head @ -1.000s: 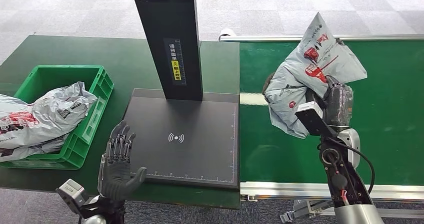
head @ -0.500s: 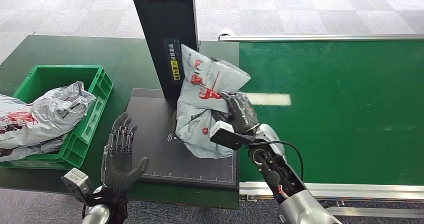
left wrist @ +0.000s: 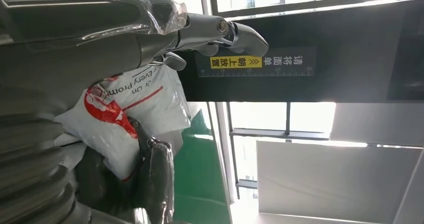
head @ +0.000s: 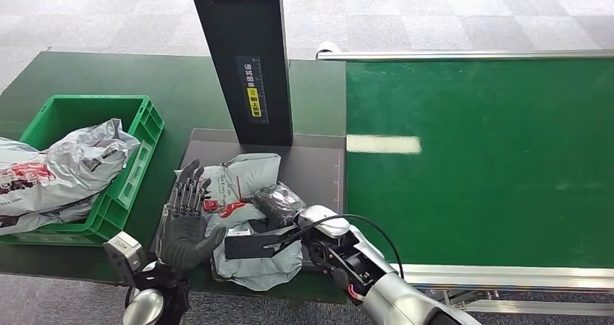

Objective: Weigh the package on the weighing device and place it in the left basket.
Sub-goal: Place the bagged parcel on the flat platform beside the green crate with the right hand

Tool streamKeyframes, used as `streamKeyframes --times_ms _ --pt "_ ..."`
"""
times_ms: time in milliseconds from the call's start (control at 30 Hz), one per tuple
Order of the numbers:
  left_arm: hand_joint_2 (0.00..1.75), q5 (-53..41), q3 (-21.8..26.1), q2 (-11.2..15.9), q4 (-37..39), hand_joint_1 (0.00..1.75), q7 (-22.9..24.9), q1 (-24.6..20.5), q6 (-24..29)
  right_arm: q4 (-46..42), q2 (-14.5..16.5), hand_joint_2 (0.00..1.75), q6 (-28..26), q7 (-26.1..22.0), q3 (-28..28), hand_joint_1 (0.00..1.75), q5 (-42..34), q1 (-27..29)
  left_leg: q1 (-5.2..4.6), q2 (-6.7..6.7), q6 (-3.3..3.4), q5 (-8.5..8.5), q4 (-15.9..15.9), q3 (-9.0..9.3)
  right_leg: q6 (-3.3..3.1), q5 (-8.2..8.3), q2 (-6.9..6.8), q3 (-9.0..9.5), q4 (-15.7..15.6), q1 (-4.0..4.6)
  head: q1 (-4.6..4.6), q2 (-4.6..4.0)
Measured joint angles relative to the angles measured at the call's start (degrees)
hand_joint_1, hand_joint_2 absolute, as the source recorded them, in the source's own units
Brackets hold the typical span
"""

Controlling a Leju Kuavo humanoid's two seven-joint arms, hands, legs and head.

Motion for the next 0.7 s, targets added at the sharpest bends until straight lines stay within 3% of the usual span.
streamKeyframes --times_ms 167,300,367,500,567,700 --pt "1.75 -0.1 0.0 0.0 0.2 0.0 0.4 -0.1 0.0 1.5 0.1 1.75 -5.2 1.0 0.0 1.5 -1.9 -0.3 0.01 0.0 0.0 0.01 0.0 0.05 0.0 0.0 0.0 0.07 0.0 0.01 0.01 0.0" --pt "1.75 -0.1 0.0 0.0 0.2 0.0 0.5 -0.1 0.0 2.0 0.1 1.75 -6.4 1.0 -0.2 0.0 -2.3 -0.3 0.01 0.0 0.0 0.01 0.0 0.08 0.0 0.01 0.0 0.09 0.0 0.01 0.01 0.0" --pt "1.75 -0.1 0.0 0.0 0.2 0.0 0.6 -0.1 0.0 2.1 0.1 1.75 -7.9 0.6 -0.6 0.0 -3.0 -0.2 0.01 0.0 0.0 0.01 0.0 0.08 0.0 0.01 0.0 0.09 0.0 0.01 0.01 0.0" --pt "1.75 0.0 0.0 0.0 0.2 0.0 0.8 -0.1 0.0 0.1 -0.4 0.0 -13.8 -4.7 -3.7 0.0 -8.2 1.3 0.0 -0.01 0.0 0.0 0.0 0.05 0.0 0.01 0.0 0.07 0.0 0.0 0.01 0.0" --pt "1.75 0.0 0.0 -0.1 0.2 0.0 0.8 -0.1 0.1 -2.7 -1.0 0.0 -15.3 -8.6 -6.5 0.0 -12.1 2.8 0.0 -0.02 0.0 -0.01 0.0 0.04 0.0 0.0 0.0 0.05 0.0 0.0 0.01 0.0" --pt "1.75 0.1 -0.1 -0.1 0.7 0.0 0.9 -0.5 0.3 -7.2 -1.9 1.75 -13.0 -13.3 -12.3 0.0 -19.7 5.6 0.0 -0.01 0.0 -0.01 0.0 0.02 0.0 0.01 0.0 0.03 0.0 0.0 0.01 0.0"
